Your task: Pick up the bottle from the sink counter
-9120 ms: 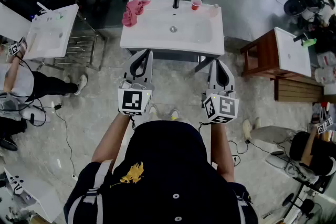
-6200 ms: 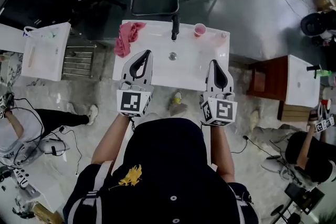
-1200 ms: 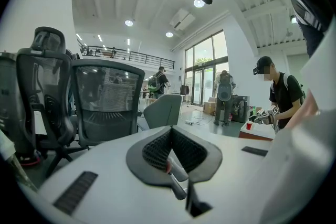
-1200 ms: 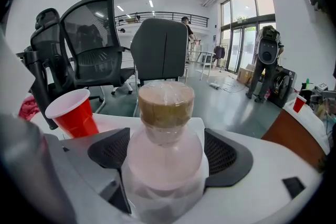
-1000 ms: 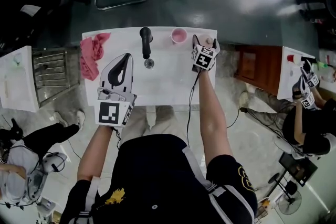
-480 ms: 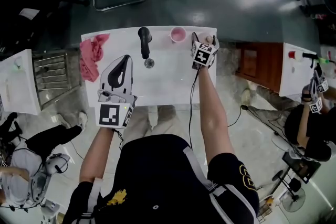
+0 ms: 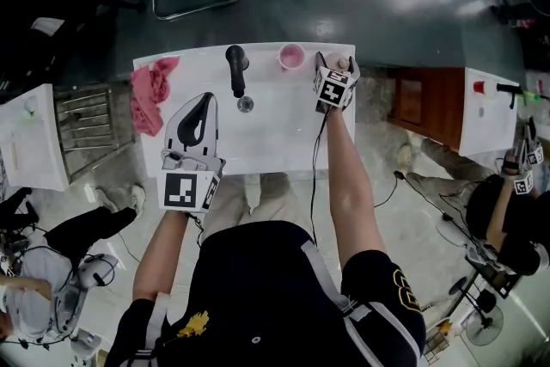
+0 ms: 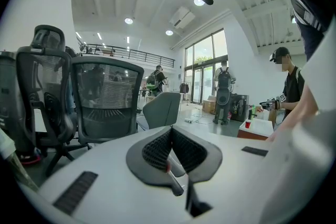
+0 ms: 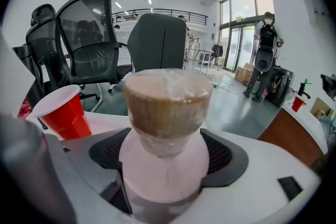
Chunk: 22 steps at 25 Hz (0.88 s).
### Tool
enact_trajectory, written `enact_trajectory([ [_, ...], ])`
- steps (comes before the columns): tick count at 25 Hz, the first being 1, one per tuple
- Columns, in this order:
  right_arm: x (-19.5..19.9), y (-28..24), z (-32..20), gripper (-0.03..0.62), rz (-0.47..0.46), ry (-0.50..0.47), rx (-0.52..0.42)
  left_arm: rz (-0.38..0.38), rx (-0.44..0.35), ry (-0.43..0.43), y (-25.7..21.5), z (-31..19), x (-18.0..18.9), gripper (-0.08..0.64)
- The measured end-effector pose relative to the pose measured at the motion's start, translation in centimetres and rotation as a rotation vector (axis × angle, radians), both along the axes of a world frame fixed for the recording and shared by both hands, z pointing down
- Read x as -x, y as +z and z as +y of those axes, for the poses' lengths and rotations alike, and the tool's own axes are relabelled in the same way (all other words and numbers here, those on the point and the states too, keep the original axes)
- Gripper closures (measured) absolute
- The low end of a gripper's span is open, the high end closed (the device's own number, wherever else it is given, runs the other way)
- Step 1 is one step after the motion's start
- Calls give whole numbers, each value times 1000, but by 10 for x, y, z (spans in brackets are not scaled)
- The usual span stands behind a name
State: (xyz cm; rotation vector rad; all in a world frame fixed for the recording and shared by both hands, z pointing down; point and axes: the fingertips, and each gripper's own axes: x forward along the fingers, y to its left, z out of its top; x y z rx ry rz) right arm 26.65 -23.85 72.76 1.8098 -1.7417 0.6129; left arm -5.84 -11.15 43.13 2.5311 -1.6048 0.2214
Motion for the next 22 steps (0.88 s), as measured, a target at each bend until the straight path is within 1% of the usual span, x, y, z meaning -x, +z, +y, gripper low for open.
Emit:
enact_trajectory([
  [22, 0, 3, 3, 163, -4, -6, 7, 5, 3, -10, 3, 2, 6, 541],
])
